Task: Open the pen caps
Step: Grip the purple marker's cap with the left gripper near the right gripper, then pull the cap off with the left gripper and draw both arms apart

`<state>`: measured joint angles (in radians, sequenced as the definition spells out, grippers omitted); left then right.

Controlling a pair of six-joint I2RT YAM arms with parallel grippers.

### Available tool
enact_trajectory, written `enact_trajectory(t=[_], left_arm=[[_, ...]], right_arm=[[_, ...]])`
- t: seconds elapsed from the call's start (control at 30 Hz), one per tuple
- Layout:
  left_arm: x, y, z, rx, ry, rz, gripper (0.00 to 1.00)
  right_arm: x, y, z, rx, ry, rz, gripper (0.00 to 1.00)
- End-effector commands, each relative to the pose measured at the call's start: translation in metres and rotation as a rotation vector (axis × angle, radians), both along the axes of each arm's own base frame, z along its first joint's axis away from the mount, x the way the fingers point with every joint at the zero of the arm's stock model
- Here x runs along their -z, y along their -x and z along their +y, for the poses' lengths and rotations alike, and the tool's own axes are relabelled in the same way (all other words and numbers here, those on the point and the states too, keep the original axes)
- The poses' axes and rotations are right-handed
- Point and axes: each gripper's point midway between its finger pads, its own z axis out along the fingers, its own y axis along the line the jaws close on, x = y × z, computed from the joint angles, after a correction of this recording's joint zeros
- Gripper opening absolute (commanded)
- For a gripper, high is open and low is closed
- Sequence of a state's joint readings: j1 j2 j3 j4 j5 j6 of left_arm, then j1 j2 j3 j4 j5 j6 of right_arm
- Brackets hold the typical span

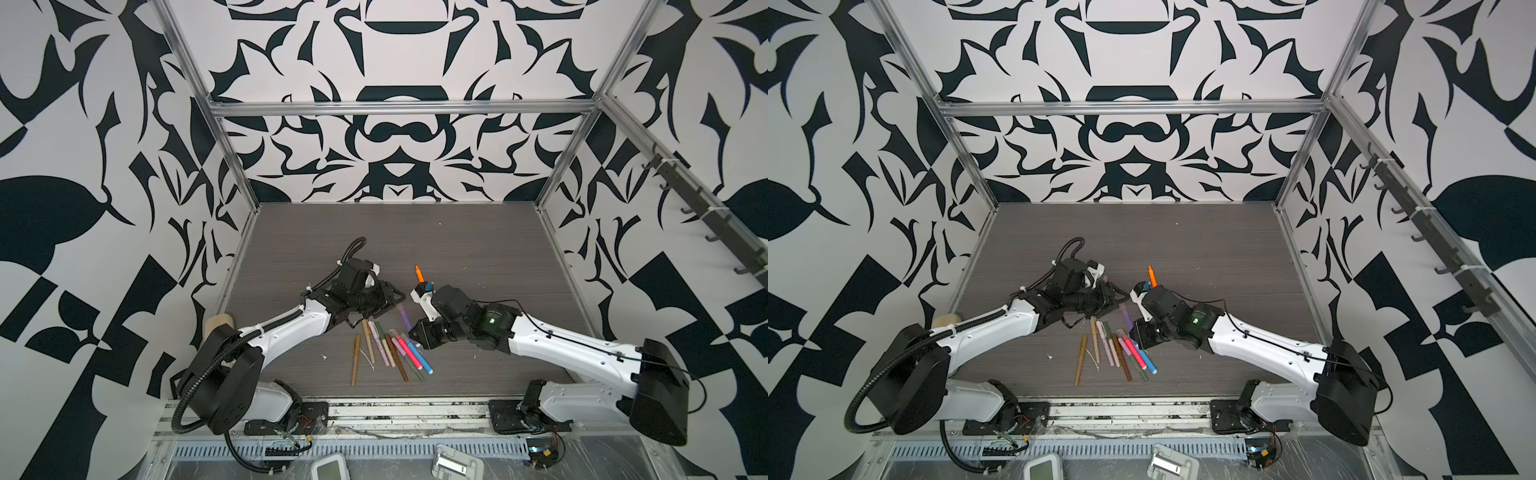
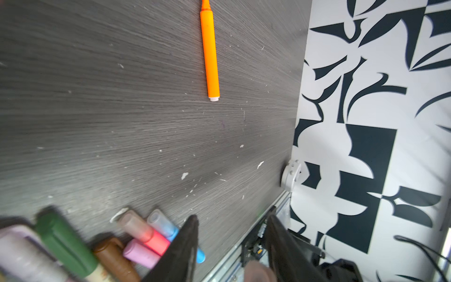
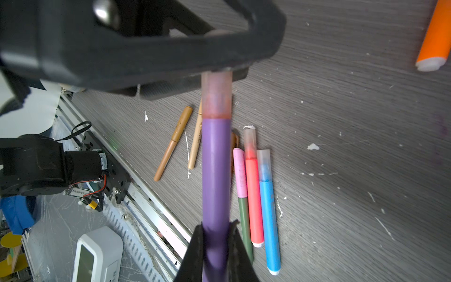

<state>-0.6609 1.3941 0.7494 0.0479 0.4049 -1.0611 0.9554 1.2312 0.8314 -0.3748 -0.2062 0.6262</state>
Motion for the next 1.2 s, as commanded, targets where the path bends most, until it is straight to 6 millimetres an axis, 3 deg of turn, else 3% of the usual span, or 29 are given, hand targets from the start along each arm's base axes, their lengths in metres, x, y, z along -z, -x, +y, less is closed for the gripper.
enact_trajectory(t=[0.0, 0.2, 0.37, 0.43, 0.47, 0.63, 0.77, 0.8, 0.87, 0.9, 1.0, 1.1, 1.17], left_arm=[[-0.013, -0.003, -0.011, 0.013, 0.047, -0.018, 0.39], [-0.017, 0.0, -0.019, 0.037, 0.054, -0.019, 0.28], [-0.022, 0.003, -0.026, 0.067, 0.066, -0.029, 0.05], [-0.026, 0.003, -0.026, 0.071, 0.07, -0.043, 0.0], [-0.028, 0.003, -0.026, 0.072, 0.073, -0.052, 0.0], [-0.034, 0.004, -0.025, 0.08, 0.069, -0.064, 0.0], [-0.035, 0.005, -0.024, 0.078, 0.071, -0.063, 0.0], [-0.036, 0.005, -0.024, 0.078, 0.073, -0.065, 0.0], [-0.037, 0.006, -0.023, 0.076, 0.071, -0.067, 0.0], [-0.037, 0.006, -0.022, 0.075, 0.068, -0.065, 0.0], [-0.041, -0.003, -0.015, 0.057, 0.041, -0.085, 0.0], [-0.066, -0.045, 0.014, 0.038, 0.025, -0.12, 0.0], [-0.087, -0.088, 0.053, -0.025, -0.034, -0.159, 0.0]], right_arm=[[-0.018, -0.008, 0.004, 0.02, -0.03, -0.041, 0.0], [-0.019, -0.013, 0.005, 0.038, -0.027, -0.054, 0.0], [-0.02, -0.017, 0.007, 0.042, -0.02, -0.061, 0.0], [-0.021, -0.017, 0.008, 0.04, -0.026, -0.063, 0.26], [-0.022, -0.017, 0.009, 0.039, -0.033, -0.065, 0.33], [-0.022, -0.018, 0.012, 0.036, -0.038, -0.061, 0.39], [-0.02, -0.02, 0.015, 0.035, -0.03, -0.054, 0.35], [-0.019, -0.021, 0.015, 0.036, -0.029, -0.053, 0.3], [-0.017, -0.021, 0.015, 0.037, -0.019, -0.05, 0.06], [-0.015, -0.022, 0.014, 0.041, -0.014, -0.046, 0.0], [-0.008, -0.021, 0.008, 0.055, 0.016, -0.041, 0.0], [0.006, -0.014, -0.001, 0.077, 0.042, -0.031, 0.0], [0.016, -0.002, -0.004, 0.079, 0.054, -0.027, 0.0]])
